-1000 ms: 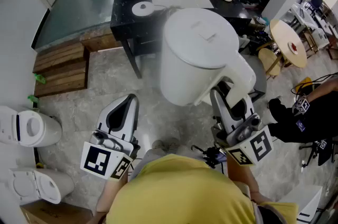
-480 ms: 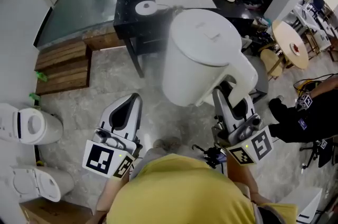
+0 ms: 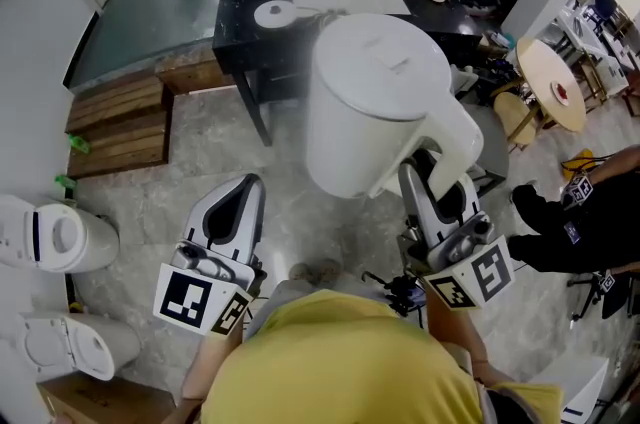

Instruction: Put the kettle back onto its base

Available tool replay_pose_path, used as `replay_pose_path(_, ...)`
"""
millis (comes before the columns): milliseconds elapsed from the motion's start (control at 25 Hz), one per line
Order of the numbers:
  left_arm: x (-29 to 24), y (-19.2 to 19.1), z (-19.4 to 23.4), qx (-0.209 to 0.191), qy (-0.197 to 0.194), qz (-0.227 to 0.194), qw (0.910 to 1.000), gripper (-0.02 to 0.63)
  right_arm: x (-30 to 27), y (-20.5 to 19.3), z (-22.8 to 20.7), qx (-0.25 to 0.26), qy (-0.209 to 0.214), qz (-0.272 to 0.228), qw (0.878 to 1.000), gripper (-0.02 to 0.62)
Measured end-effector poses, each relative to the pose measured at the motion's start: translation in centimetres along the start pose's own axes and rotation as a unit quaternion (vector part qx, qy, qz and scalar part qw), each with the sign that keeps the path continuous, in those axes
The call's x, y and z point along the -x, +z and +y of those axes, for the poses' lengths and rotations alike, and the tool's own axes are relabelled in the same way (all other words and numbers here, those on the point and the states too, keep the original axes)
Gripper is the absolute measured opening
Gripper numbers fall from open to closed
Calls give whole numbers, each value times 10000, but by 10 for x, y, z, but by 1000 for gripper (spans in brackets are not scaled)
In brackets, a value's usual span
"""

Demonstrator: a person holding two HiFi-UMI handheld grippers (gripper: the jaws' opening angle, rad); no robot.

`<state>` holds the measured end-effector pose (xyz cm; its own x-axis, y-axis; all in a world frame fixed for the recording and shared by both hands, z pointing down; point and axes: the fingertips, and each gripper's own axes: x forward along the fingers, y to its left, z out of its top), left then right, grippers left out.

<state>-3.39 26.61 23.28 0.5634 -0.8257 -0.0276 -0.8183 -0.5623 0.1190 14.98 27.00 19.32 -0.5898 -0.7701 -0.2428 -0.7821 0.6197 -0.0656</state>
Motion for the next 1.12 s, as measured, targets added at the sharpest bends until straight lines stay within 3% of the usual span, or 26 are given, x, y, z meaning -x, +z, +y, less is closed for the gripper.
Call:
replay_pose_path(640,-49,0,8,-29,225,-113,9997,9,-30,1,-48,10,240,-75,9997,89)
replay_pose_path(1120,-106,13,91,-127,75,-134,9998,9,-114,-22,-72,-121,185,-218,9995,89)
